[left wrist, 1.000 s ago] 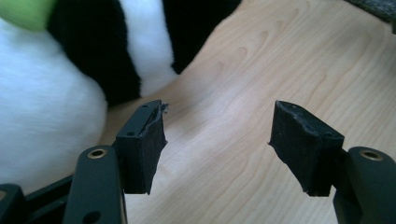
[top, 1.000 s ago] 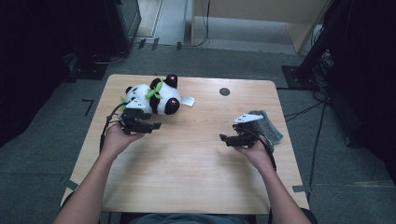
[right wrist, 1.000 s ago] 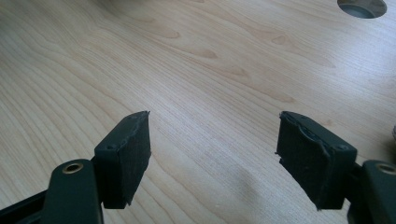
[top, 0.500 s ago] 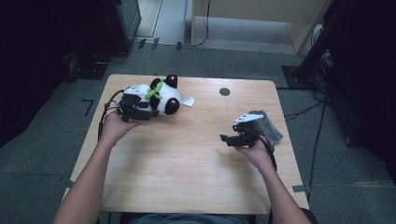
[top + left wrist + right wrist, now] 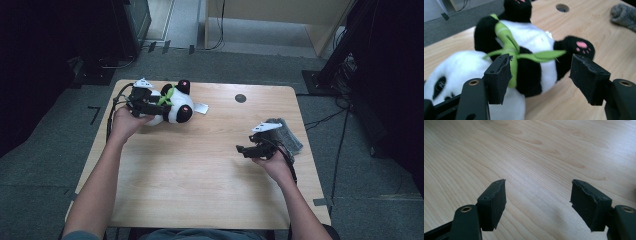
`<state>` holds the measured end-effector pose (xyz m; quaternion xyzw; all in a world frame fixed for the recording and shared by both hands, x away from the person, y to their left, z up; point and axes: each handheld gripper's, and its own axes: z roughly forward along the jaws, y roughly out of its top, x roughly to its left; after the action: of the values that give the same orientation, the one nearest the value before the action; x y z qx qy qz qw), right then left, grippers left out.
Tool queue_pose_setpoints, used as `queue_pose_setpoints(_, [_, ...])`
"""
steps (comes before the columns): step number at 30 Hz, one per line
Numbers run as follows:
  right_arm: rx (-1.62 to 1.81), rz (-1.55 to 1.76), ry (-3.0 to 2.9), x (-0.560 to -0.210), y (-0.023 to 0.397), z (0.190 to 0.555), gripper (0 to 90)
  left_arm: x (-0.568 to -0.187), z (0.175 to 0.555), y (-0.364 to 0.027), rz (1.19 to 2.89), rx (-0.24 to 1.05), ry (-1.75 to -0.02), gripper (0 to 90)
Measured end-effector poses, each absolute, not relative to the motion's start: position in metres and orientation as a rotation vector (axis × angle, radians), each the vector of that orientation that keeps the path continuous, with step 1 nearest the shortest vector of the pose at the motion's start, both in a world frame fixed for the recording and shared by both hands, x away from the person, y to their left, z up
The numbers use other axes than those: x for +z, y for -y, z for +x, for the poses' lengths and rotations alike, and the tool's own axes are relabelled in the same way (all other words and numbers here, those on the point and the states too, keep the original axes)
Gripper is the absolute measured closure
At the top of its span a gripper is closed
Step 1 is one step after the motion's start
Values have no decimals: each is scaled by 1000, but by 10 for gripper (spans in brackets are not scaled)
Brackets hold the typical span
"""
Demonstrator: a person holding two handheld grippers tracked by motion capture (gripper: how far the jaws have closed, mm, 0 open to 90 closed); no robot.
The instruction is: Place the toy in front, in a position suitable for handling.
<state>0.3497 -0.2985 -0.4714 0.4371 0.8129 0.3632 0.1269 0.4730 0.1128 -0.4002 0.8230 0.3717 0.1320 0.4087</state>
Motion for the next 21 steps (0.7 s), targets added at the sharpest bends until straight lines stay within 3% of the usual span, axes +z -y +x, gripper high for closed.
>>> queue_pose_setpoints(18, [1086, 1300, -2287, -465, 314, 341, 302, -431, 501, -104, 2041, 330, -1004, 318])
queue_pose_setpoints(21, [1095, 1319, -2264, -463, 318, 342, 302, -439, 492, -102, 2020, 446, -965, 335])
